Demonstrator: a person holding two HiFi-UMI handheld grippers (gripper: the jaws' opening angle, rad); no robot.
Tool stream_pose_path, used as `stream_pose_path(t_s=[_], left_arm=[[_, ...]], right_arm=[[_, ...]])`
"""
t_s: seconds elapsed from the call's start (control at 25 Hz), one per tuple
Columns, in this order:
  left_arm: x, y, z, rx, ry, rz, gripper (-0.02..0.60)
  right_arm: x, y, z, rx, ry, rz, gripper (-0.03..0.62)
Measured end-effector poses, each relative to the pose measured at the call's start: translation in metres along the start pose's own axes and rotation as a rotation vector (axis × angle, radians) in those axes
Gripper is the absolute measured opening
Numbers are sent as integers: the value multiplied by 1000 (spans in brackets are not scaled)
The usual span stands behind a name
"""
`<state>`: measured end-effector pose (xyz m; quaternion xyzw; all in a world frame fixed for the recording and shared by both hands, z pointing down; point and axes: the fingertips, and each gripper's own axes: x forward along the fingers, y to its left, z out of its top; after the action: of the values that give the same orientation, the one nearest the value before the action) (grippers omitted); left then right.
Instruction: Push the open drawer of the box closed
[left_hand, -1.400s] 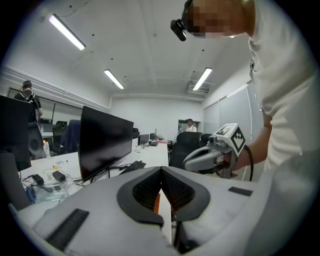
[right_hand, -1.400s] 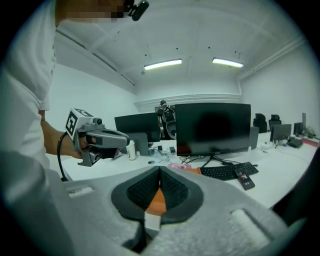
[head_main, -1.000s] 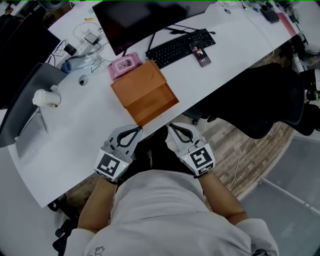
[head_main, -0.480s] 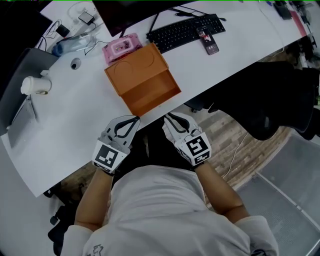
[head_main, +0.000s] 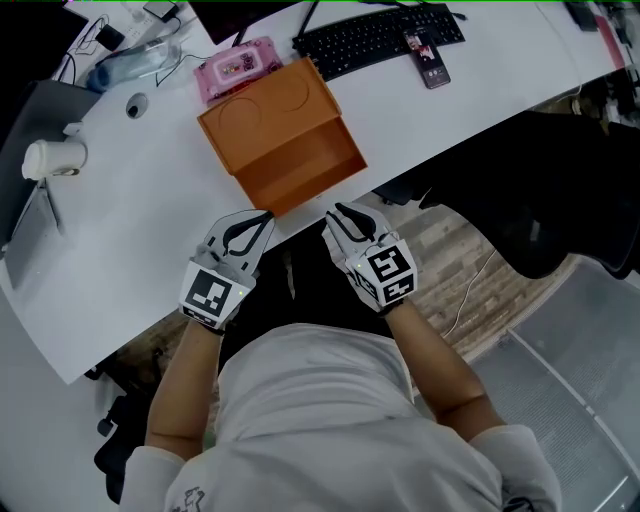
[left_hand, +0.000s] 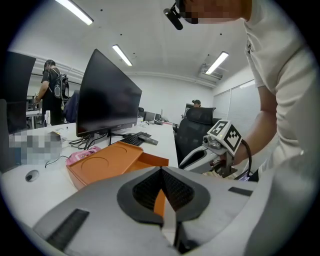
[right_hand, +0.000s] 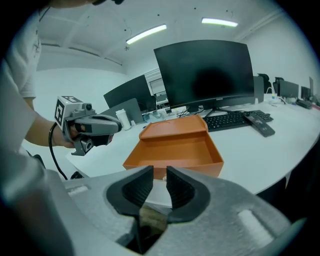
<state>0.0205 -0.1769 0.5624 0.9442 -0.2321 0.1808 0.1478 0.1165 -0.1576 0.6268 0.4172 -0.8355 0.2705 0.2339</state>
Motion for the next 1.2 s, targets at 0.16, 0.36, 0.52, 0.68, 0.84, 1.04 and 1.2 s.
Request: stream_pose_path(t_s=[0.16, 0.36, 0.52, 0.68, 0.84, 1.04, 1.2], left_arm=[[6, 3, -6, -3, 5, -4, -2], [9, 8, -16, -13, 14, 7, -2], [10, 9, -23, -23, 17, 12, -2], [12, 13, -29, -32, 22, 19, -2], [14, 16, -32, -37, 20, 25, -2], [14, 20, -37, -42, 22, 33, -2], [13, 19, -41, -52, 21, 40, -2]], right_arm=[[11, -6, -12, 1, 29, 4, 91], [23, -10, -24, 11, 52, 13, 100], [36, -10, -30, 16, 67, 21, 101], [46, -12, -36, 31, 82, 20, 101], [54, -14, -41, 44, 93, 17, 101], [61, -15, -44, 53, 104, 24, 101], [65, -14, -43, 45, 108, 27, 100]])
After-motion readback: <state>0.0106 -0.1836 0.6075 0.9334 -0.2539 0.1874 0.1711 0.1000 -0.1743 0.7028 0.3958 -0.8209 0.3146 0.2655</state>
